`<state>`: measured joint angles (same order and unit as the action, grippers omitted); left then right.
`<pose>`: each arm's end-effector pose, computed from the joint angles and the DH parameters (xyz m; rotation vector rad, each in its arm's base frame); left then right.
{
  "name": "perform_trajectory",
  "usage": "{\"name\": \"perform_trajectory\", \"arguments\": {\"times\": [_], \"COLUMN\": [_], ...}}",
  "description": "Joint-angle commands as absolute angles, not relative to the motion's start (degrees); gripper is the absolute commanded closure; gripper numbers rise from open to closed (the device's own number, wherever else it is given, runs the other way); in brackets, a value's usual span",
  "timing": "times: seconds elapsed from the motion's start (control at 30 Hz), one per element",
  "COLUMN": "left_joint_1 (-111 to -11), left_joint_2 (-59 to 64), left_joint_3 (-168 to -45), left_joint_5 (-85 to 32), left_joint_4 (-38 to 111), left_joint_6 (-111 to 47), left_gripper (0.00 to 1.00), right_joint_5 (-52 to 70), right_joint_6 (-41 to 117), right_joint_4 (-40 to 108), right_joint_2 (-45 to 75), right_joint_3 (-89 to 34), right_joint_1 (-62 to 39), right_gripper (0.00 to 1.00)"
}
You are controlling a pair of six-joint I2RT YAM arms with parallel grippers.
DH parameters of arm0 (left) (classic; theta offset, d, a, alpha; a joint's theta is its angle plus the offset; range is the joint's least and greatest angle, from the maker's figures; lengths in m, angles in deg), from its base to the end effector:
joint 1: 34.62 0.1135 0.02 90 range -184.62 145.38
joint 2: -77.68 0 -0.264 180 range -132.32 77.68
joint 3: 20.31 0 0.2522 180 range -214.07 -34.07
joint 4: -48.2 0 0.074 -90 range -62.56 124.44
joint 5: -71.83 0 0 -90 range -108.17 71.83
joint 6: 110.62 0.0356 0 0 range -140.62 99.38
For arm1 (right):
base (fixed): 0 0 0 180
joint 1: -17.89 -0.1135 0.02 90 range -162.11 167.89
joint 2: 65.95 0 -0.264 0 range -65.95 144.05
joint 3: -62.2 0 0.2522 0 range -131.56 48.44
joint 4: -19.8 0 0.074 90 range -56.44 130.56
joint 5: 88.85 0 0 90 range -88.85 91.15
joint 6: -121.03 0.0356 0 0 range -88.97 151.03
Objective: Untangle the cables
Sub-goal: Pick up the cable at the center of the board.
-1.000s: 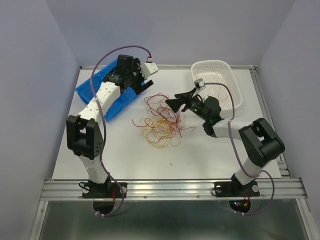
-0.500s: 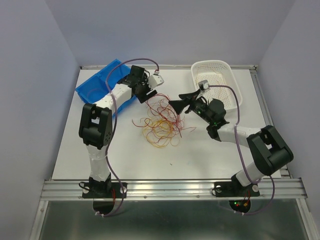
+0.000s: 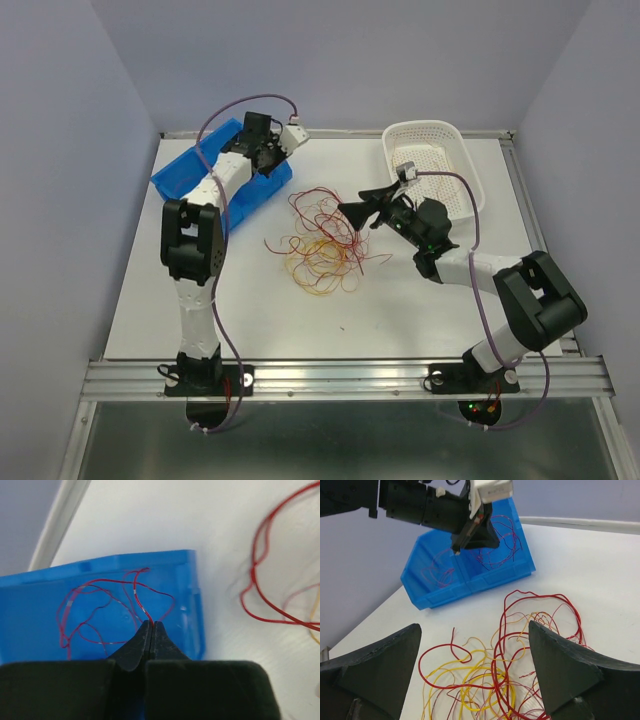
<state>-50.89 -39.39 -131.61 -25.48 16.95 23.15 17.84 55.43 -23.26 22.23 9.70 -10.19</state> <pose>0.4579 -0.1384 0.2574 1.1679 1.8805 0.1248 0.2808 0.1614 0.2442 -0.2983 1.4904 0.9515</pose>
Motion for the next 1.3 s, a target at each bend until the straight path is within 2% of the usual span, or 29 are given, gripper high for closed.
{"name": "perform_trajectory", "arguments": {"times": [0.0, 0.17, 0.53, 0.6, 0.63, 0.73, 0.8, 0.83, 0.93, 0.97, 1.07, 1.2, 1.27], "left_joint_1": [-46.05, -41.74, -41.21, -41.21, -41.21, -41.21, -41.21, -41.29, -41.3, -41.3, -41.38, -41.56, -41.65], "left_joint_2": [-44.63, -54.49, -57.67, -56.88, -55.57, -51.19, -48.89, -46.88, -43.45, -42.65, -40.1, -36.67, -33.77], "left_joint_3": [-142.94, -157.99, -157.04, -155.63, -155.02, -152.21, -150.36, -150.01, -148.69, -148.34, -147.98, -146.67, -145.18], "left_joint_5": [-28.09, -31.09, -31.61, -32.4, -33.19, -33.81, -34.34, -34.51, -34.86, -35.3, -36.01, -36.8, -37.06], "left_joint_4": [14.68, 6.94, 9.13, 10.09, 10.36, 12.64, 13.96, 14.31, 15.54, 15.98, 15.99, 15.29, 15.37], "left_joint_6": [19.38, 16.3, 14.98, 14.71, 14.89, 14.97, 15.5, 15.59, 15.94, 15.94, 15.77, 15.15, 15.15], "left_gripper": [1.0, 1.0, 1.0, 0.91, 0.79, 0.58, 0.56, 0.48, 0.36, 0.3, 0.25, 0.24, 0.24], "right_joint_5": [17.67, 18.29, 18.03, 17.24, 16.27, 15.47, 15.91, 15.91, 14.43, 13.72, 11.44, 10.03, 9.23], "right_joint_6": [54.76, 55.2, 56.08, 55.82, 55.81, 55.55, 54.5, 54.06, 52.13, 51.6, 50.28, 47.73, 47.55], "right_joint_4": [-24.36, -24.27, -21.55, -19.45, -18.39, -12.16, -5.75, -3.47, 2.09, 2.97, 6.21, 12.1, 13.52], "right_joint_2": [20.71, 20.98, 23.7, 24.49, 24.58, 24.76, 25.19, 25.46, 25.98, 26.33, 28.53, 34.75, 37.14], "right_joint_3": [10.38, 10.12, 8.89, 8.19, 7.92, 5.99, 3.37, 2.48, -0.07, -0.6, -4.72, -13.49, -16.24], "right_joint_1": [-9.62, -9.62, -9.62, -9.62, -9.62, -9.62, -9.62, -9.71, -9.71, -9.71, -9.71, -9.71, -9.8], "right_gripper": [0.08, 0.08, 0.09, 0.09, 0.09, 0.1, 0.12, 0.14, 0.2, 0.25, 0.3, 0.39, 0.39]}}
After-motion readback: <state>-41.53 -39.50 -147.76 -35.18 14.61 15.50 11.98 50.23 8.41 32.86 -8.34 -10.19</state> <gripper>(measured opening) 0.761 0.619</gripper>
